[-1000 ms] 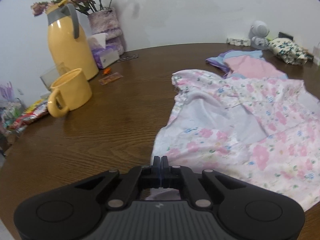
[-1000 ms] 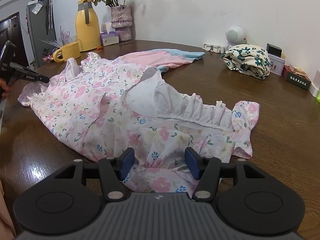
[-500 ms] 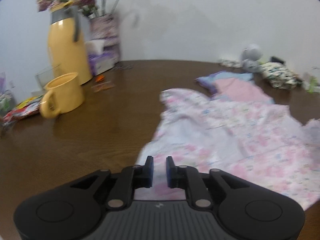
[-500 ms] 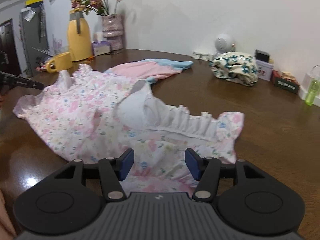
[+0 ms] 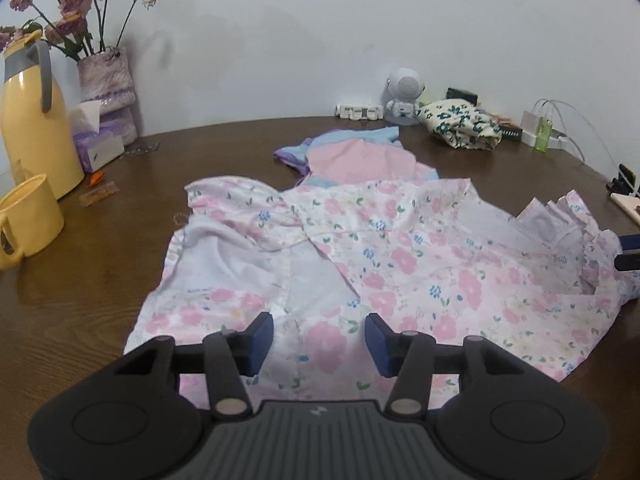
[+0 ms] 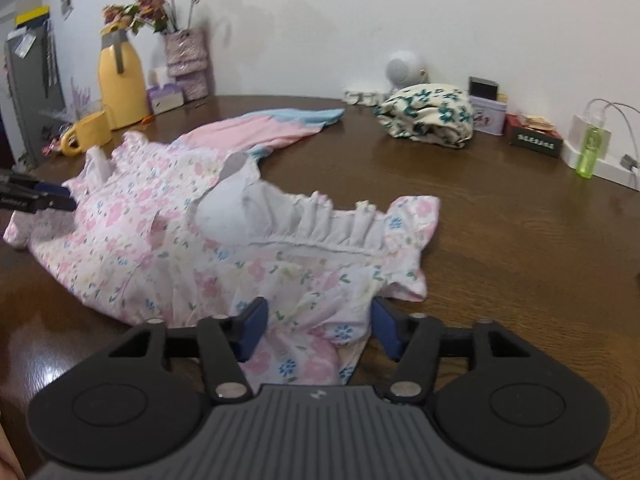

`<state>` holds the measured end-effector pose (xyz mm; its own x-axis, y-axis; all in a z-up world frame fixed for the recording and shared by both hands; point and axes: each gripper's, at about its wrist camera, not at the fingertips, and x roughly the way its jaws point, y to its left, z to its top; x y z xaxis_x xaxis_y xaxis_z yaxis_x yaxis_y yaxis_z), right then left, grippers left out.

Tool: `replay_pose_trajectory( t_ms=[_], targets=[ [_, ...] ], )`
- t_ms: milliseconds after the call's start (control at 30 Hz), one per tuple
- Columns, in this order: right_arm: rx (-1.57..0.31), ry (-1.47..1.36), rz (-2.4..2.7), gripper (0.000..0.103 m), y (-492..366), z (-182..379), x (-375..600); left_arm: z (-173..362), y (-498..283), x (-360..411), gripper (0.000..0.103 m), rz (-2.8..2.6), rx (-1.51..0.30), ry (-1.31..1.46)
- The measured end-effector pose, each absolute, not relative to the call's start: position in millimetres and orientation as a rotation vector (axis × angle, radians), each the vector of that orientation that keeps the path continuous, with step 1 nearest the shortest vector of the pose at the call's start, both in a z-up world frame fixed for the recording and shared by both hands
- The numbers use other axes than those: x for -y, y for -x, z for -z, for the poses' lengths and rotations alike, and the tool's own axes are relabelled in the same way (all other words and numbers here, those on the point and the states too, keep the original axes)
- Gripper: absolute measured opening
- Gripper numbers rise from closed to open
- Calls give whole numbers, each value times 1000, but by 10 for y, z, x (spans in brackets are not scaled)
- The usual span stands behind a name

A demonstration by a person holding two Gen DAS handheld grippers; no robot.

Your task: Fold clothes

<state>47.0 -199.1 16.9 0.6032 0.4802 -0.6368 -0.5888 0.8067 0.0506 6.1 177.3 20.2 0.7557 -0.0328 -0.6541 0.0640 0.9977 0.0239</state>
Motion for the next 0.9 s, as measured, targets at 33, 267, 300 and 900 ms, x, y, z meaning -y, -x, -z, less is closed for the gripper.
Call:
replay_pose_trajectory(
  t_ms=[33, 267, 300, 900],
  targets=[
    [-688, 186, -625, 34, -461, -164, 1969, -179, -69, -1770, 47, 46, -718, -45],
    [-688, 209, -616, 2, -382, -213, 1998, -70, -71, -1812, 42, -12, -743, -24],
    [-686, 204, -614, 2, -375, -226, 2014, -66, -65, -1807, 42, -17, -741, -24],
    [-592, 149, -837, 24, -203, -568, 1766, -404, 156, -1123, 44, 274, -587, -78]
  ],
)
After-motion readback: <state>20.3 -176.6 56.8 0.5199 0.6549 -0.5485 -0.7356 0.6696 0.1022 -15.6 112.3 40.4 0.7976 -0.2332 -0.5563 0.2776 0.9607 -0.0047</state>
